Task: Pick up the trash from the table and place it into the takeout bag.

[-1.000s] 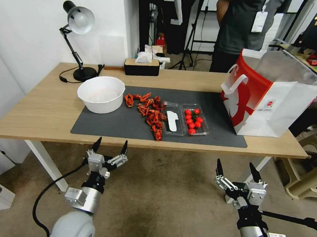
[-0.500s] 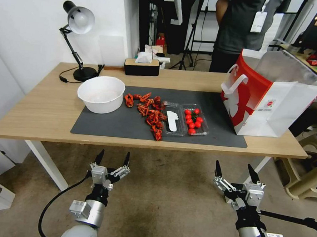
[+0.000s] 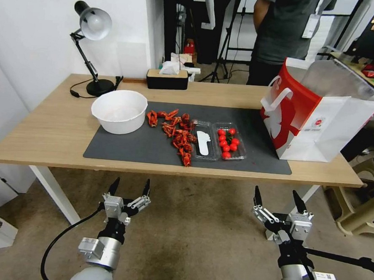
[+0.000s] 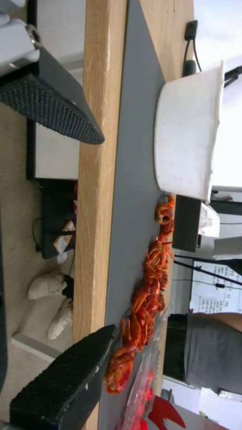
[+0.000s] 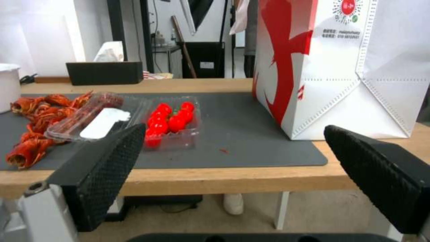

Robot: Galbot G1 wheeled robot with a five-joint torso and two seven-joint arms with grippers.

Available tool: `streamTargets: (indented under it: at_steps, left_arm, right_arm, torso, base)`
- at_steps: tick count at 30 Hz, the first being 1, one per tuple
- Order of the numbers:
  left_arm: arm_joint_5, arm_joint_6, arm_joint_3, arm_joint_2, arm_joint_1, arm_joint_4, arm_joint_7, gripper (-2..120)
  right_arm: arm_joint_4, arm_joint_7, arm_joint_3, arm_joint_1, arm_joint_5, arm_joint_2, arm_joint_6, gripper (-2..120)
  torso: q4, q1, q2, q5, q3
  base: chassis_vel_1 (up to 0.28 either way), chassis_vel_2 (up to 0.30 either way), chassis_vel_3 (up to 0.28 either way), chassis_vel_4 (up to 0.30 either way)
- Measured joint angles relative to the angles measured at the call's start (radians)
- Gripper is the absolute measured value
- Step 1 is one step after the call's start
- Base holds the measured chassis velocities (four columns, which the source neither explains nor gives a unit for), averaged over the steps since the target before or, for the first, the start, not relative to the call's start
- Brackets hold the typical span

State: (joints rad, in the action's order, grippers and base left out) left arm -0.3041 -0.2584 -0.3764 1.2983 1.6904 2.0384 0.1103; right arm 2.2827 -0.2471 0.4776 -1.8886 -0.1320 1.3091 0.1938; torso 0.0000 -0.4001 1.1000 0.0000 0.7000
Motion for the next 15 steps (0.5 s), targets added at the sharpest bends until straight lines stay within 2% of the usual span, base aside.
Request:
streamTargets:
  at_steps: [15]
  left_arm:
    - [-0.051,0.024,-0.002,-0.008,-0.008,0.017,0.002,100]
  right_arm:
    - [-0.001,0.023,0.000,0.018,-0.006,0.018,0.006,100]
  torso:
    - [0.0000,0.000,0.000,0.0000,0.000]
  base:
    - [0.000,0.000,0.000,0.000]
